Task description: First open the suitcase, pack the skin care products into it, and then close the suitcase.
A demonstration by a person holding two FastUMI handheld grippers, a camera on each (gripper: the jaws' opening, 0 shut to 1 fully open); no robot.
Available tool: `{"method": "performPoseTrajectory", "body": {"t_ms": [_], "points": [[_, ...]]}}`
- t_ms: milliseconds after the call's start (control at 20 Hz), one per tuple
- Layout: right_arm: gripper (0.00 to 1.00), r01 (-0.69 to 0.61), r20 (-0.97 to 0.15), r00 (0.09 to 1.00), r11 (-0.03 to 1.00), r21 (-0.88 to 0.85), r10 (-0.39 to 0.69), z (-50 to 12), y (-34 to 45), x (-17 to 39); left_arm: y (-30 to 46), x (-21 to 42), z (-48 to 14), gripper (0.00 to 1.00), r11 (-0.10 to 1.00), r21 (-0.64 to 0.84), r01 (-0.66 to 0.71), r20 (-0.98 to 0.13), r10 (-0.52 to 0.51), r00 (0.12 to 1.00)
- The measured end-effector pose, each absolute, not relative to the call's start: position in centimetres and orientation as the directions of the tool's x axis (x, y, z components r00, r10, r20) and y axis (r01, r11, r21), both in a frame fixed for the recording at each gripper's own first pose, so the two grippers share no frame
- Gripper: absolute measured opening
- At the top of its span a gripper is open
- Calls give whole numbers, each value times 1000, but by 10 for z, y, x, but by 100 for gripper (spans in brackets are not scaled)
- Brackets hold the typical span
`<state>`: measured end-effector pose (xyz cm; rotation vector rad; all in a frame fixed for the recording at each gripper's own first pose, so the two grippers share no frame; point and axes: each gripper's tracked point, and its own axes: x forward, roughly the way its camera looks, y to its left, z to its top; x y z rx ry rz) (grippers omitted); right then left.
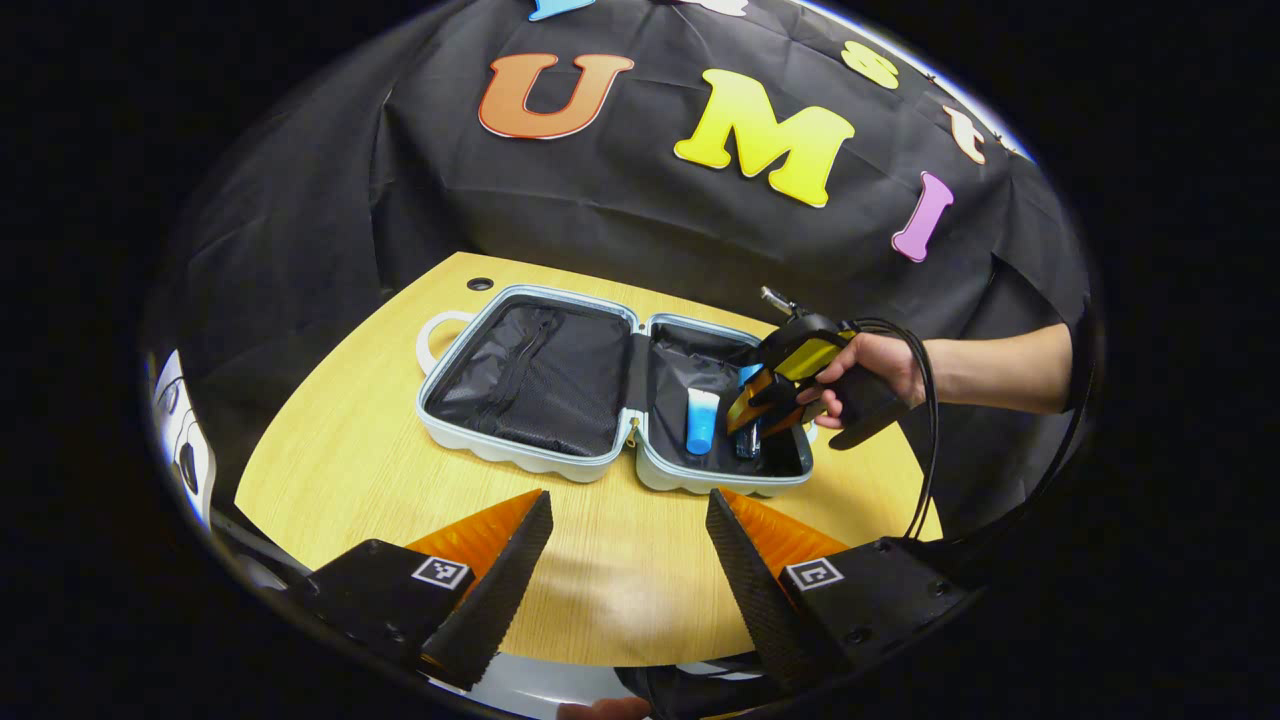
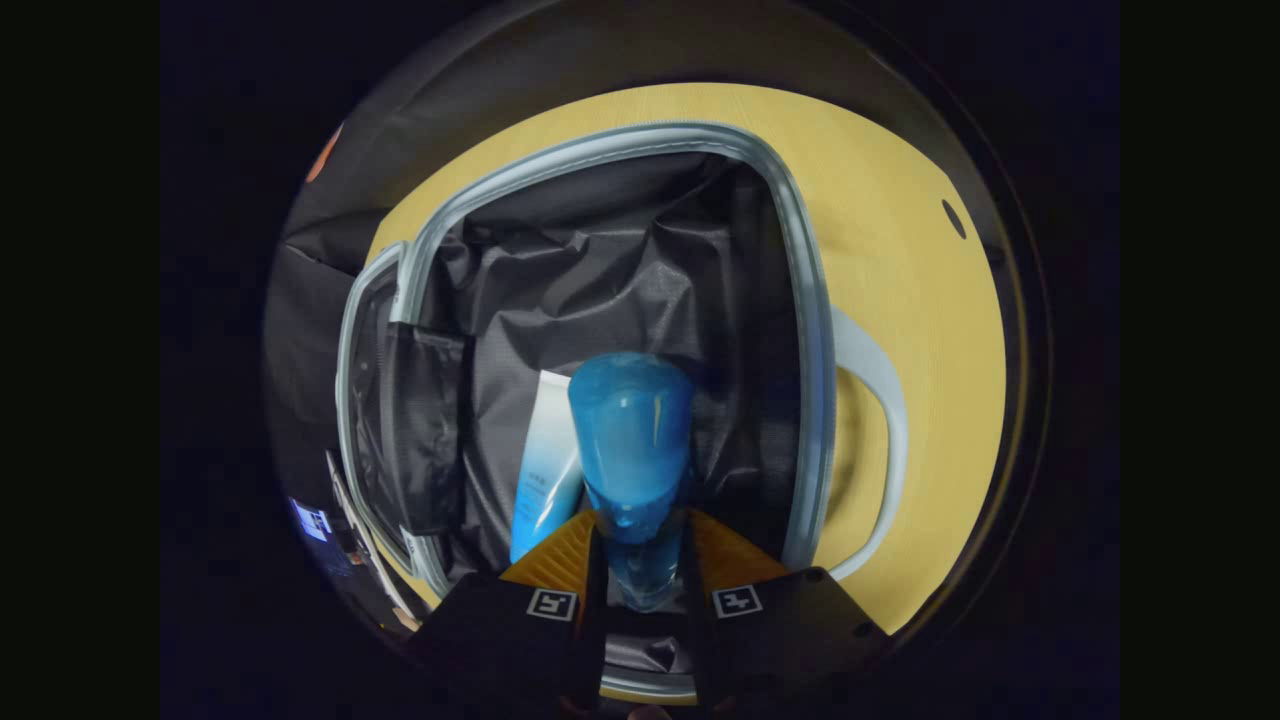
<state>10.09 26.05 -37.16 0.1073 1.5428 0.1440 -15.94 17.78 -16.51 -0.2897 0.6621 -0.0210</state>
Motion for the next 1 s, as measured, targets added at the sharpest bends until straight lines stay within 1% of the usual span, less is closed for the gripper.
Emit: {"method": "performPoseTrajectory", "body": {"t_ms": [50,100,150,300,350,450,550,600,700,750,800,850,900,950,1000], "points": [[29,-17,-989,26,989,147,148,-372,261,102,178,-159,-165,99,958,-279,-73,-600,-114,792],[33,-14,-990,27,990,140,141,-373,262,101,180,-157,-163,99,957,-281,-74,-596,-113,795],[33,-13,-990,29,991,136,136,-373,262,101,180,-156,-163,100,957,-282,-74,-594,-114,796],[38,-7,-988,44,989,146,146,-372,264,102,185,-150,-159,99,955,-286,-80,-587,-109,803],[43,1,-988,51,989,149,149,-368,263,101,190,-150,-159,99,954,-286,-87,-586,-102,804],[49,20,-980,68,982,187,186,-356,263,97,200,-144,-157,99,950,-293,-110,-581,-86,809],[52,-7,-969,103,974,226,226,-332,260,90,216,-137,-157,99,941,-311,-134,-574,-73,815],[54,-39,-958,136,967,251,254,-318,257,86,229,-132,-156,99,937,-317,-149,-570,-63,819],[65,-136,-924,234,951,277,302,-285,246,77,262,-118,-153,99,931,-319,-178,-553,-30,833],[60,-196,-894,297,937,288,336,-264,240,74,279,-109,-155,99,928,-316,-197,-555,-12,832],[67,-248,-862,352,924,289,364,-246,231,66,297,-99,-158,99,928,-305,-215,-558,9,830],[69,-294,-827,412,915,278,383,-228,218,60,313,-86,-163,99,929,-294,-226,-561,24,827],[64,-333,-787,473,908,256,395,-210,204,54,328,-73,-169,99,933,-276,-233,-568,37,822],[69,-367,-746,529,902,228,405,-192,191,49,344,-61,-177,99,938,-250,-240,-574,56,817],[64,-397,-706,581,898,188,405,-176,175,42,361,-47,-187,99,939,-232,-253,-582,74,810]]}}
